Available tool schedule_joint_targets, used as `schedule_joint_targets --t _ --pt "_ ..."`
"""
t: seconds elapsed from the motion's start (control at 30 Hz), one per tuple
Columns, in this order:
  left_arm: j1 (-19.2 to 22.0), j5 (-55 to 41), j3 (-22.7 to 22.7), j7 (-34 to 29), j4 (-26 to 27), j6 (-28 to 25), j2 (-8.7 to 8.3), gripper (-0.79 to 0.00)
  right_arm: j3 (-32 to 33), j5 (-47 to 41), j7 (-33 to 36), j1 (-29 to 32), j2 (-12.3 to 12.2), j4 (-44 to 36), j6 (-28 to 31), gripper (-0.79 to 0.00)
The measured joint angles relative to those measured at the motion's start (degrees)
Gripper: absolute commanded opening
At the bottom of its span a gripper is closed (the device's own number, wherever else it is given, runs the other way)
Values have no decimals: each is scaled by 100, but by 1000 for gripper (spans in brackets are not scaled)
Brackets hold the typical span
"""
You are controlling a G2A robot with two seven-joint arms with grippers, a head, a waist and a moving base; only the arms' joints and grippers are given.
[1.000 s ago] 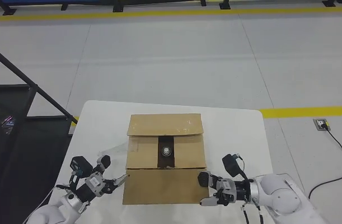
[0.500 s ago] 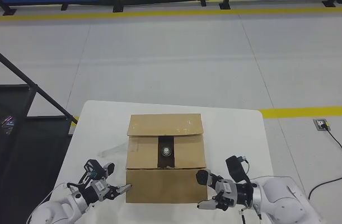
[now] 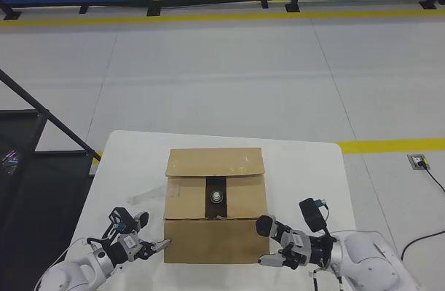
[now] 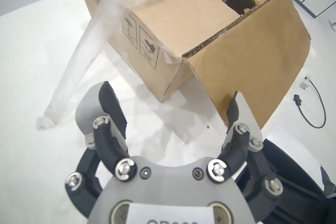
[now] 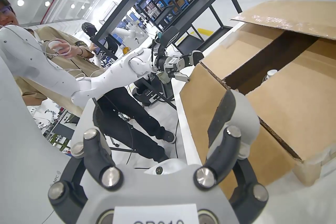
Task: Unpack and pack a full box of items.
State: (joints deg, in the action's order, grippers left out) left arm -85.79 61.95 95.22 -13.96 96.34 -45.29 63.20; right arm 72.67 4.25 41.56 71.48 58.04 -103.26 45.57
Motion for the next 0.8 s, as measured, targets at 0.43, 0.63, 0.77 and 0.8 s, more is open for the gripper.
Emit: schedule_joint_targets --t 0.43,0.63,0.77,0.8 --pt "0 0 0 0 0 0 0 0 -1003 -455 -14 -1614 266 1301 -1823 0" --pt "0 0 0 0 0 0 0 0 -1312 -566 -184 -2151 408 2028 -1936 0" --pt "0 0 0 0 0 0 0 0 -1511 -628 -403 -2478 520 2471 -1845 0" --pt "0 0 0 0 0 0 0 0 -1574 -595 -466 -2582 555 2584 -1888 0"
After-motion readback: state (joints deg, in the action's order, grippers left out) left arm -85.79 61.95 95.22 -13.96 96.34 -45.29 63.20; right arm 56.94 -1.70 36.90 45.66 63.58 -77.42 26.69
